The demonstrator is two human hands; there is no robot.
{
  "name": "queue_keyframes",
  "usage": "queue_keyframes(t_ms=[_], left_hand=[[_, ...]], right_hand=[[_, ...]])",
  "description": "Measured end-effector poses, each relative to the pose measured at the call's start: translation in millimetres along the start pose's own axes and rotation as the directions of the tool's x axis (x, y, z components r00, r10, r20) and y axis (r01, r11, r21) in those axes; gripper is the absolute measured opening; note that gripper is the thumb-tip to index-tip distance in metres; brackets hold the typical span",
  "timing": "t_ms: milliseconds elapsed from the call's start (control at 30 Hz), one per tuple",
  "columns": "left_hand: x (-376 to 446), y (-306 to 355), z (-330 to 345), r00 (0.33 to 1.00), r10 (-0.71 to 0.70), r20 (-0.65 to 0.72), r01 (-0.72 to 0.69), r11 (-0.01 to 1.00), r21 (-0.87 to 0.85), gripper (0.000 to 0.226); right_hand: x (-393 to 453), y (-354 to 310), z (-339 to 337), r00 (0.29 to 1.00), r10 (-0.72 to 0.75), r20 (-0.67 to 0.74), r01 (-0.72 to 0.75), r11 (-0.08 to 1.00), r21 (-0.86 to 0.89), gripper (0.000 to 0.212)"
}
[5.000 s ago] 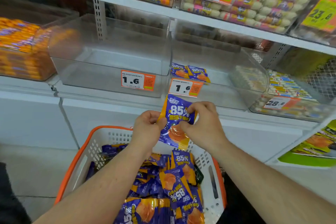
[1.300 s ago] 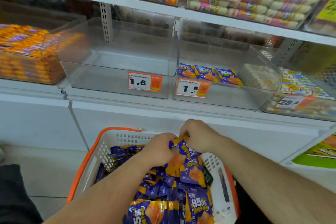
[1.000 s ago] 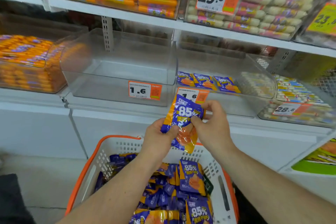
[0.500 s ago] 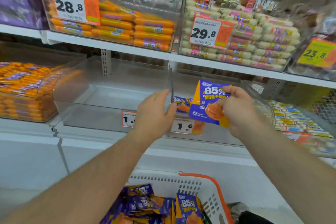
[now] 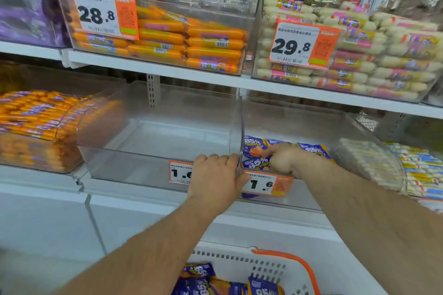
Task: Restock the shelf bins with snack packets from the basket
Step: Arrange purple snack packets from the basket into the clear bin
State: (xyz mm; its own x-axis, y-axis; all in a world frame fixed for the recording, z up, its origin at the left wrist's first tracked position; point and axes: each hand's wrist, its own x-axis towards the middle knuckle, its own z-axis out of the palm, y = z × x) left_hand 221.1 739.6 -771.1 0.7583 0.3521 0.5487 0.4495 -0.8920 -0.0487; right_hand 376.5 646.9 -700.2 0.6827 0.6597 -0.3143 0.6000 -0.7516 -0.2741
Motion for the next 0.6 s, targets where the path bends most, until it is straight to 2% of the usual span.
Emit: queue_keyframes(t_ms=[67, 167, 300, 500, 600], left_hand=[[1.3, -0.2, 1.2, 1.0, -0.012, 0.004, 0.012, 1.0, 0.025, 0.045], [-0.7, 0.9, -2.3, 0.999, 0.001, 0.051, -0.001, 1.0, 0.011, 0.041], [-0.9, 1.7, -7.0, 0.998, -0.023, 0.062, 0.023, 1.0, 0.004, 0.046], [0.8, 3.3, -9.4, 0.993, -0.027, 0.117, 0.025, 0.999, 0.02, 0.048], [0.0, 4.1, -11.8, 0.989, -0.043, 0.144, 0.043, 0.999, 0.002, 0.048]], right_hand=[[-1.8, -5.7, 0.6, 0.996, 0.014, 0.085, 0.0, 0.986, -0.169, 0.051], [4.5, -7.1, 4.5, 0.981, 0.069, 0.183, -0.026, 0.973, -0.23, 0.042], [13.9, 0.3, 8.7, 0.961, 0.151, 0.23, -0.137, 0.988, -0.076, 0.034], [9.8, 5.3, 5.0, 0.956, 0.192, 0.223, -0.188, 0.981, -0.036, 0.022], [-0.9, 5.8, -0.7, 0.949, 0.212, 0.234, -0.216, 0.976, -0.007, 0.027]])
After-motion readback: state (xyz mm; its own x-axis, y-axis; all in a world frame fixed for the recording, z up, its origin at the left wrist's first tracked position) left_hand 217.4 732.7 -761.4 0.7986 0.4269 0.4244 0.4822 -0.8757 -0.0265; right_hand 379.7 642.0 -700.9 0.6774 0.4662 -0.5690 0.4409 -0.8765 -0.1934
